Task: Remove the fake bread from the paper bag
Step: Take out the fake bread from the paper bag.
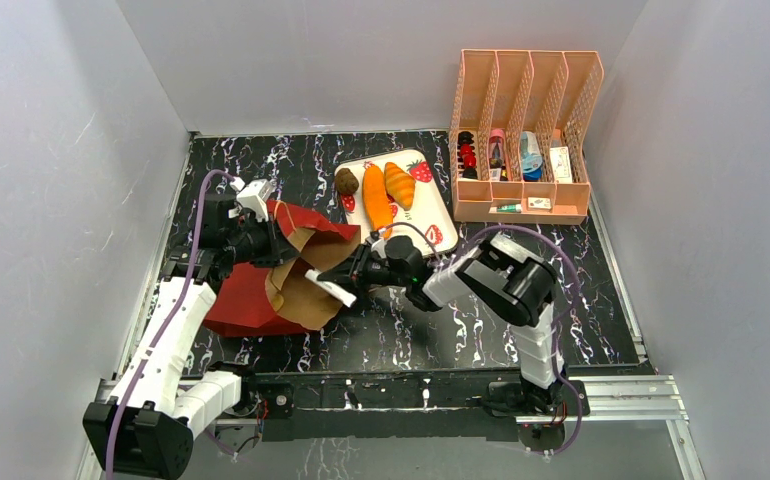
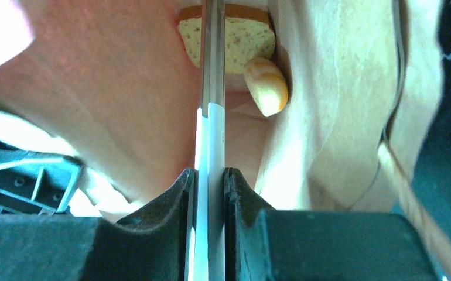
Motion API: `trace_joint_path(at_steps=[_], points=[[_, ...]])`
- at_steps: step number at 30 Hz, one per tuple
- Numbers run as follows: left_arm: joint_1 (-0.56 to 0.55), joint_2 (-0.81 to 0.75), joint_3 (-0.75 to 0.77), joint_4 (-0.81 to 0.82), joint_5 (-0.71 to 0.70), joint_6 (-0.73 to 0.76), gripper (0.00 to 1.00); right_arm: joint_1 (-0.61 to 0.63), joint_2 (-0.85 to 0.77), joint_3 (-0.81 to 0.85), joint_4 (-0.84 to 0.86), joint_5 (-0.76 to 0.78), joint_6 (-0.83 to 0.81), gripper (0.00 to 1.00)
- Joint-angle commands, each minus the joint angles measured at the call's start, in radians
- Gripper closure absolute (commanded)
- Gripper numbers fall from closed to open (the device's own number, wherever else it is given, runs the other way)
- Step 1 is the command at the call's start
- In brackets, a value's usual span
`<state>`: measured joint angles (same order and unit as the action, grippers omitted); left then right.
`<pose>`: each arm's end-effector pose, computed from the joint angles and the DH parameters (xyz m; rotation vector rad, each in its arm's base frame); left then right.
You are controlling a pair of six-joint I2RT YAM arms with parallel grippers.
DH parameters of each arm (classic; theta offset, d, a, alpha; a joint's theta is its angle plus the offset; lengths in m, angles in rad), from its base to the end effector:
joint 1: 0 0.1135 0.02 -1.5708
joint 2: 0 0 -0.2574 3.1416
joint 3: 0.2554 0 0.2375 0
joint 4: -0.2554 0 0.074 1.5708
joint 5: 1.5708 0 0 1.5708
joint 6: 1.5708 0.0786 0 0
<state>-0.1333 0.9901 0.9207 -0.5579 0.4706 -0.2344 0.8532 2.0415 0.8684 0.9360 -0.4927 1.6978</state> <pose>0.2221 -0.0657 0.2881 0.1572 2.2057 -0.7221 0.2484 0.3411 0.1206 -0.5460 -2.3648 -1.9671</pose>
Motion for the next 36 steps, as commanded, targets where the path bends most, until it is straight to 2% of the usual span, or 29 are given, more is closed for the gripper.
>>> trace_joint_path(at_steps=[1,6,10,17,23,27,36], points=[[-0.005,-0.024,0.029,-0.027,-0.02,0.01,1.0,-0.021,-0.138,-0.047,0.033,0.004,-0.071,1.0],[-0.005,-0.032,0.027,-0.036,-0.023,0.014,1.0,-0.028,-0.216,-0.077,-0.034,0.006,-0.125,1.0],[-0.005,-0.041,0.027,-0.047,-0.022,0.022,1.0,-0.02,-0.258,-0.023,-0.157,-0.003,-0.204,1.0],[-0.005,-0.027,0.044,-0.048,0.004,0.016,1.0,-0.002,-0.231,0.064,-0.229,-0.022,-0.267,0.84],[-0.005,0.005,0.06,-0.052,0.04,0.019,1.0,0.021,-0.22,0.138,-0.32,-0.022,-0.35,0.79],[-0.005,0.023,0.068,-0.051,0.067,0.02,1.0,0.034,-0.204,0.142,-0.299,-0.03,-0.327,0.76],[-0.005,0.016,0.073,-0.055,0.097,0.015,1.0,0.051,-0.094,0.101,-0.053,-0.083,-0.116,0.7]])
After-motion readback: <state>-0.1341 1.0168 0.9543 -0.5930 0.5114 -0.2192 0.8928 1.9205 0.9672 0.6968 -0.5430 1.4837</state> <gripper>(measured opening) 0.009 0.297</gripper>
